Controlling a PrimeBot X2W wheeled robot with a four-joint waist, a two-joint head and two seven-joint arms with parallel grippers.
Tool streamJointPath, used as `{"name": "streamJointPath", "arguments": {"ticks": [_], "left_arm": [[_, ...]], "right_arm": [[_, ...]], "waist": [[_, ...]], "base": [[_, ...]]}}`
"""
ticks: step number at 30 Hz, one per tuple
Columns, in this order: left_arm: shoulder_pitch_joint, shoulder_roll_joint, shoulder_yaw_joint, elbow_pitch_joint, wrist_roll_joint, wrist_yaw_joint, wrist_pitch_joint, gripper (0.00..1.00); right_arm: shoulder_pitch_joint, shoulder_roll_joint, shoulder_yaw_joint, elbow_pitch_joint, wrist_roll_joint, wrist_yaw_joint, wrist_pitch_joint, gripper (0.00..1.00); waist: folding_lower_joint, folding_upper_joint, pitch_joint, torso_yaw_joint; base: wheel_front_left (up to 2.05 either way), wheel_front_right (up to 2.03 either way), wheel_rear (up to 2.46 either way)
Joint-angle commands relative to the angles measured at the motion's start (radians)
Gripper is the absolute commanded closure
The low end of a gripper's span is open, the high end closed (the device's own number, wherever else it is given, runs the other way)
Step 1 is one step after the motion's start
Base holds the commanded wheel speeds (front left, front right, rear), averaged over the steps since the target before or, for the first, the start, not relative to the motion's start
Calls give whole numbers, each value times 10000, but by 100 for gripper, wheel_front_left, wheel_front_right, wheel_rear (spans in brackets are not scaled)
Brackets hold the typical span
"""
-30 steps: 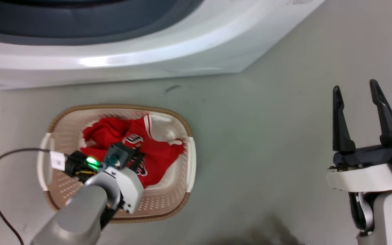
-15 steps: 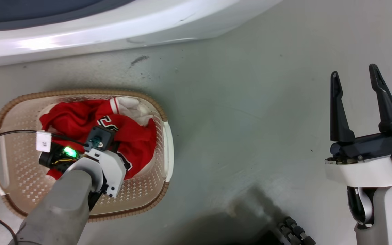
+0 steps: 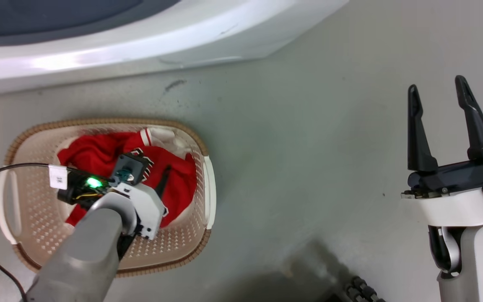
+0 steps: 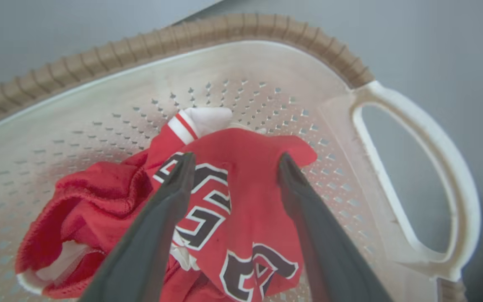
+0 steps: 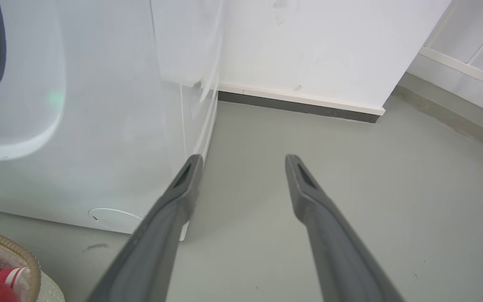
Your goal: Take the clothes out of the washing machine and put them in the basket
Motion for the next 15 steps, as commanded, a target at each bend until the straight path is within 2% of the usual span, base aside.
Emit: {"name": "streamJointPath", "arguments": {"ticks": [1,5,15], "left_arm": [[206,-14,139,-284,66,19,-23,0],[714,-251,675,-1381,120,-60,-24,0],[2149,-303,2529,-4468,826,-93,-25,0]], "right_arm": [[-144,7,-76,46,-101,-11,-20,0],[146,6,-322,219,-200,-11,-18,0],[897,6,-739,605,-563,-11,-18,0]], "waist": [[-1,0,-566,124],[-1,0,-1475,407],[-1,0,-3726,1109]], "base": [[0,0,0],[0,0,0],[0,0,0]]}}
